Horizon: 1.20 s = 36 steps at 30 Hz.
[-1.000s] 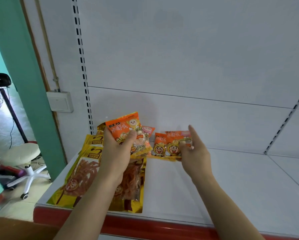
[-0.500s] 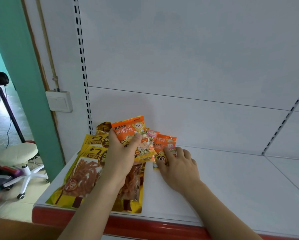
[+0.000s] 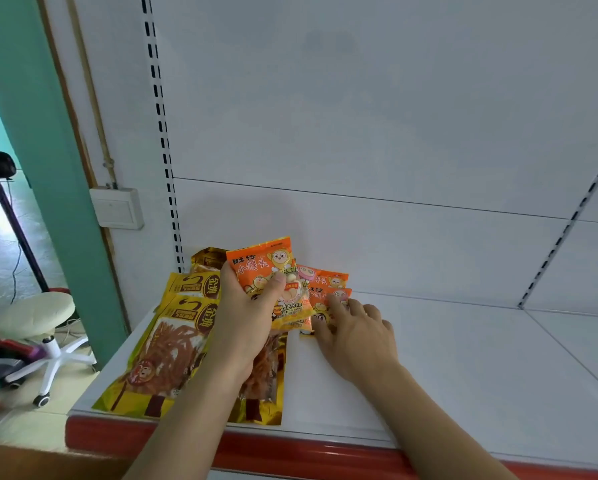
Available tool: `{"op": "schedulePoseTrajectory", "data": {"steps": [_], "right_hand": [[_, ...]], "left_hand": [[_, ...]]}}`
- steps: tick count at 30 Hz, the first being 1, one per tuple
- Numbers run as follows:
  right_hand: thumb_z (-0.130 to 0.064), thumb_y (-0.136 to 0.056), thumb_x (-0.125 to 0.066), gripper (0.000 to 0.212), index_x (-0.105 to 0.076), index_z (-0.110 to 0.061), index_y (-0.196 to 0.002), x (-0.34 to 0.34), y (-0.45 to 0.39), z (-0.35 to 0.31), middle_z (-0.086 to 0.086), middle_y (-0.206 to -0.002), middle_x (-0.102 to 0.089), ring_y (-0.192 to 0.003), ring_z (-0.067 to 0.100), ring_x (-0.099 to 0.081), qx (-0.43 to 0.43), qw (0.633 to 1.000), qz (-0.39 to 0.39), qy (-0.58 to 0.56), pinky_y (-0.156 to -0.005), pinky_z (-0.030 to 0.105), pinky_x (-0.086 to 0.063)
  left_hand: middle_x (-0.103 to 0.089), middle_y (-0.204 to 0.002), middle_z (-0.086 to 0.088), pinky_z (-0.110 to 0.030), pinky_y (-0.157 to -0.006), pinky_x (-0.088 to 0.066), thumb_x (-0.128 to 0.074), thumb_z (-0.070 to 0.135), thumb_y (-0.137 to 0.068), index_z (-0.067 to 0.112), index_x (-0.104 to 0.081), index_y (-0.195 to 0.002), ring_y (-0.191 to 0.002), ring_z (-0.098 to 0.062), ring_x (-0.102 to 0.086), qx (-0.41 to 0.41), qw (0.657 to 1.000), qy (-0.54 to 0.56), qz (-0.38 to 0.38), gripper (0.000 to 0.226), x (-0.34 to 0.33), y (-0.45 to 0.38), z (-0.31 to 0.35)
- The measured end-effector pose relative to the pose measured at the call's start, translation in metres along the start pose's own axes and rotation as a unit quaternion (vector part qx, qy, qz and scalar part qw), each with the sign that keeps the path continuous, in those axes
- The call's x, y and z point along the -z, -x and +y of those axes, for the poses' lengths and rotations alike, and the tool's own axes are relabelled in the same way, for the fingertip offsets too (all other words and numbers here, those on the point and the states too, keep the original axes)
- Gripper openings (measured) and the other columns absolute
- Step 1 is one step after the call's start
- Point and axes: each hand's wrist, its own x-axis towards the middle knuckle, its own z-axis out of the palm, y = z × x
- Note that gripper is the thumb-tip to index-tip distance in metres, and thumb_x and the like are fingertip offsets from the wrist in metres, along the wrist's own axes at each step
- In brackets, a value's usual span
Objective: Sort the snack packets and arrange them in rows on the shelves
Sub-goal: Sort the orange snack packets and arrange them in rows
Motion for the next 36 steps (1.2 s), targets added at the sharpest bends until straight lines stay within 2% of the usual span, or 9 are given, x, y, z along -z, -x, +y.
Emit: {"op": "schedulePoseTrajectory", "data": {"steps": [4, 9, 15, 18, 22, 25, 28, 32, 36], "right_hand": [[-0.051, -0.103, -0.032, 0.051, -0.044, -0.027, -0.147, 0.016, 0.004, 0.006, 0.004, -0.133, -0.059, -0.12, 0.028, -0.052, -0.018, 0.989, 0.095, -0.112, -0.094, 0.041, -0.046], [-0.043, -0.099, -0.055, 0.012, -0.063, -0.039, -0.107, 0.044, 0.027, -0.014, -0.02, -0.101, -0.064, -0.095, -0.004, -0.06, 0.031, 0.901, 0.142, -0.409, -0.072, 0.009, -0.046], [-0.05, -0.095, -0.057, 0.016, -0.066, -0.039, -0.098, 0.04, 0.034, -0.024, -0.015, -0.092, -0.066, -0.086, 0.001, -0.063, 0.051, 0.889, 0.111, -0.441, -0.07, 0.021, -0.051], [-0.043, -0.096, -0.061, 0.011, -0.067, -0.034, -0.097, 0.041, 0.035, -0.019, -0.012, -0.086, -0.073, -0.079, 0.003, -0.068, 0.024, 0.86, 0.107, -0.498, -0.069, 0.026, -0.055], [-0.04, -0.097, -0.062, 0.018, -0.061, -0.022, -0.101, 0.051, 0.03, -0.009, -0.001, -0.086, -0.075, -0.08, 0.015, -0.073, -0.06, 0.8, 0.091, -0.59, -0.072, 0.039, -0.057], [-0.038, -0.096, -0.065, 0.023, -0.06, -0.016, -0.101, 0.052, 0.024, -0.005, 0.001, -0.092, -0.074, -0.086, 0.022, -0.072, -0.094, 0.797, 0.1, -0.588, -0.078, 0.047, -0.058], [-0.037, -0.096, -0.064, 0.022, -0.059, -0.02, -0.11, 0.047, 0.024, -0.011, -0.001, -0.092, -0.075, -0.083, 0.014, -0.073, -0.083, 0.804, 0.087, -0.582, -0.078, 0.047, -0.061], [-0.029, -0.098, -0.064, 0.039, -0.046, -0.031, -0.132, 0.048, 0.026, -0.006, -0.006, -0.095, -0.072, -0.074, 0.004, -0.071, -0.071, 0.811, 0.136, -0.564, -0.06, 0.02, -0.056], [-0.021, -0.102, -0.054, 0.054, -0.038, -0.044, -0.148, 0.042, 0.025, 0.019, -0.015, -0.094, -0.064, -0.084, 0.007, -0.066, -0.041, 0.891, 0.143, -0.429, -0.063, 0.014, -0.047]], "left_hand": [[-0.069, -0.12, 0.015, -0.041, -0.09, -0.062, -0.074, 0.041, -0.093, 0.033, -0.045, -0.141, -0.108, -0.011, -0.071, -0.001, 1.0, -0.006, 0.001, 0.057, 0.0, 0.002, -0.001], [-0.066, -0.122, 0.016, -0.03, -0.089, -0.056, -0.079, 0.04, -0.087, 0.034, -0.032, -0.153, -0.107, -0.003, -0.067, -0.013, 1.0, -0.018, -0.022, 0.082, -0.007, 0.011, 0.001], [-0.066, -0.125, 0.019, -0.038, -0.1, -0.056, -0.058, 0.064, -0.092, 0.04, -0.031, -0.152, -0.111, -0.002, -0.067, -0.024, 0.996, 0.004, -0.087, 0.07, -0.02, 0.019, 0.005], [-0.055, -0.146, 0.014, -0.049, -0.106, -0.052, -0.044, 0.091, -0.079, 0.066, -0.027, -0.143, -0.128, -0.016, -0.061, 0.025, 0.994, 0.029, -0.105, 0.07, -0.018, 0.016, 0.004], [-0.054, -0.149, 0.011, -0.055, -0.103, -0.053, -0.06, 0.054, -0.098, 0.062, -0.031, -0.144, -0.129, -0.02, -0.06, 0.022, 0.998, 0.008, -0.059, 0.055, -0.012, 0.011, -0.004], [-0.063, -0.137, 0.009, -0.054, -0.096, -0.058, -0.064, 0.035, -0.1, 0.057, -0.032, -0.146, -0.118, -0.022, -0.068, 0.029, 0.999, 0.013, -0.02, 0.061, -0.011, 0.006, -0.011], [-0.06, -0.14, 0.009, -0.055, -0.092, -0.059, -0.066, 0.058, -0.086, 0.064, -0.027, -0.142, -0.117, -0.023, -0.068, 0.045, 0.999, -0.006, -0.024, 0.069, -0.015, 0.007, -0.012], [-0.06, -0.139, 0.011, -0.053, -0.093, -0.059, -0.067, 0.036, -0.099, 0.056, -0.025, -0.15, -0.119, -0.019, -0.066, 0.016, 0.999, -0.024, -0.019, 0.069, -0.011, 0.008, -0.015], [-0.059, -0.143, 0.007, -0.053, -0.096, -0.058, -0.07, 0.036, -0.096, 0.055, -0.027, -0.149, -0.119, -0.022, -0.068, -0.004, 0.999, -0.023, 0.035, 0.07, 0.005, -0.003, -0.015]]}}
